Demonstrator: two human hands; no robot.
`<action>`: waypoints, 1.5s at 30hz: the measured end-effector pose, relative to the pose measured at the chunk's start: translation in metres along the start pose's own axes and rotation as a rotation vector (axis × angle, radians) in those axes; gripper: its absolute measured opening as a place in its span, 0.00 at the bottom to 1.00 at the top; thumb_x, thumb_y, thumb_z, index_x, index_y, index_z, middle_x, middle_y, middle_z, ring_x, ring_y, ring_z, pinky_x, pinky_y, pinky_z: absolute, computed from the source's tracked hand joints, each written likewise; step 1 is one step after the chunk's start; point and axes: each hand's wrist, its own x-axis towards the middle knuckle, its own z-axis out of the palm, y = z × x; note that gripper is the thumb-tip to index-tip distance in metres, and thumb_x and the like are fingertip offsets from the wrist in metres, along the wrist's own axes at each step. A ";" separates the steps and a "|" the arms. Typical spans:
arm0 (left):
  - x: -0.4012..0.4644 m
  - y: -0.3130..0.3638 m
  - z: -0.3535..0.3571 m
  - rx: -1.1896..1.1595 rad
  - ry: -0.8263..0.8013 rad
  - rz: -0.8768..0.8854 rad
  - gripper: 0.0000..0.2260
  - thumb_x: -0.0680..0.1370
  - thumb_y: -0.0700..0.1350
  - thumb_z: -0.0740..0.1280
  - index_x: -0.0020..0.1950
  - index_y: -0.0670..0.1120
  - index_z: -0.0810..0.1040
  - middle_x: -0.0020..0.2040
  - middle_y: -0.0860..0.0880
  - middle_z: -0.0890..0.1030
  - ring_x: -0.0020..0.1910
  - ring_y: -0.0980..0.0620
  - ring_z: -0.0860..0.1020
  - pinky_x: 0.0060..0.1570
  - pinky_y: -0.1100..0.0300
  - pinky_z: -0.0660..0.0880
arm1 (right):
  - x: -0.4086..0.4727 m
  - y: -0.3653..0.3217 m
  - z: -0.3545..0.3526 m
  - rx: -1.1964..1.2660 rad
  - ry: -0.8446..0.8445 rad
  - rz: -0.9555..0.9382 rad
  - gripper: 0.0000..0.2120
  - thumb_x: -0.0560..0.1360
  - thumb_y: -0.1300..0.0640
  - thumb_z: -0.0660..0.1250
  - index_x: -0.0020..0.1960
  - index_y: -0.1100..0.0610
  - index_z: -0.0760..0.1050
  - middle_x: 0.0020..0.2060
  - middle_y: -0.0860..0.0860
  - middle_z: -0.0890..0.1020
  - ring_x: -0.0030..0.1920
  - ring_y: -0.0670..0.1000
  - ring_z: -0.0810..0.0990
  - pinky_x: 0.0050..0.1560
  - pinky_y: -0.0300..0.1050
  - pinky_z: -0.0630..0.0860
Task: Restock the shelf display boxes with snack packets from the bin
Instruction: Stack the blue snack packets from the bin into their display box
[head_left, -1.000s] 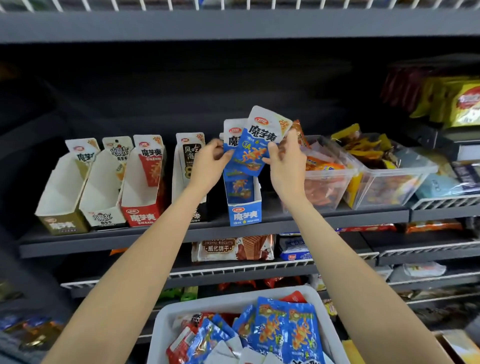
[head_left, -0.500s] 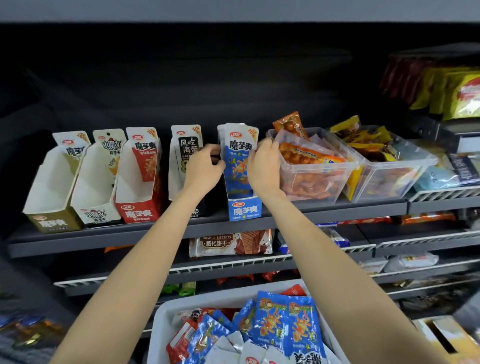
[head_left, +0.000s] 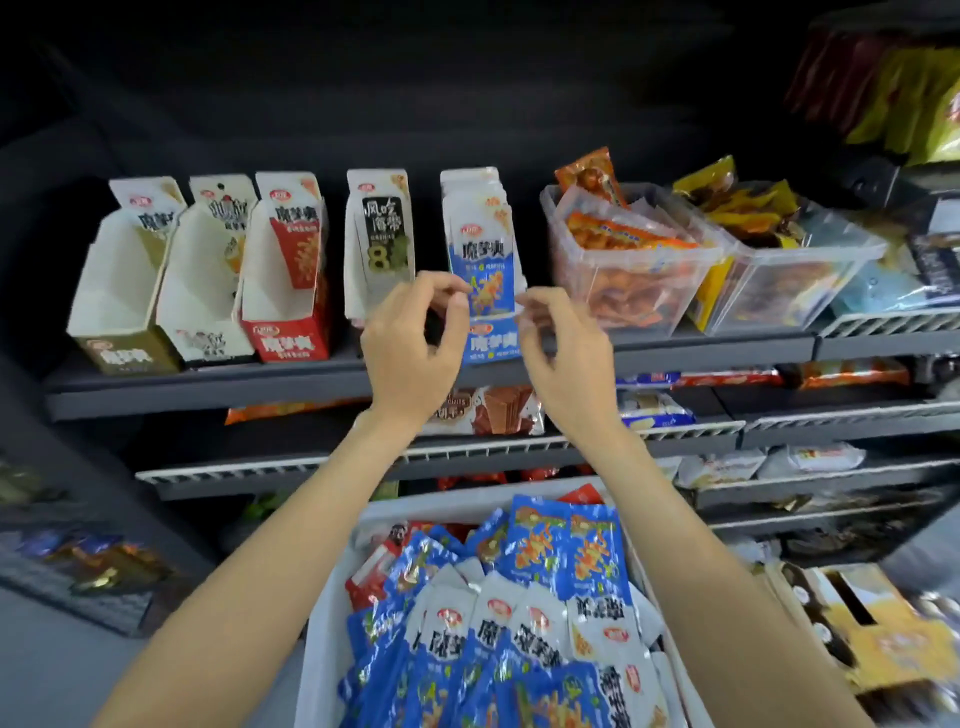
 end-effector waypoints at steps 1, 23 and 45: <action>-0.013 0.004 -0.005 0.013 -0.018 0.031 0.10 0.79 0.45 0.60 0.46 0.42 0.79 0.37 0.55 0.78 0.36 0.55 0.76 0.38 0.59 0.71 | -0.014 0.004 -0.005 -0.005 -0.066 0.014 0.09 0.77 0.61 0.62 0.56 0.57 0.75 0.44 0.49 0.81 0.43 0.48 0.79 0.43 0.45 0.76; -0.206 0.048 -0.006 0.469 -1.274 -0.344 0.30 0.72 0.58 0.71 0.68 0.45 0.66 0.63 0.46 0.72 0.63 0.47 0.69 0.54 0.53 0.72 | -0.180 0.065 -0.048 -0.478 -1.093 0.206 0.34 0.74 0.44 0.68 0.74 0.49 0.57 0.73 0.51 0.60 0.72 0.55 0.59 0.66 0.52 0.66; -0.195 0.042 -0.015 0.257 -1.178 -0.683 0.11 0.79 0.52 0.63 0.56 0.47 0.74 0.51 0.51 0.78 0.51 0.49 0.77 0.46 0.57 0.71 | -0.112 0.054 -0.029 -0.667 -1.274 -0.227 0.31 0.70 0.40 0.69 0.66 0.56 0.68 0.60 0.54 0.73 0.62 0.54 0.68 0.57 0.47 0.66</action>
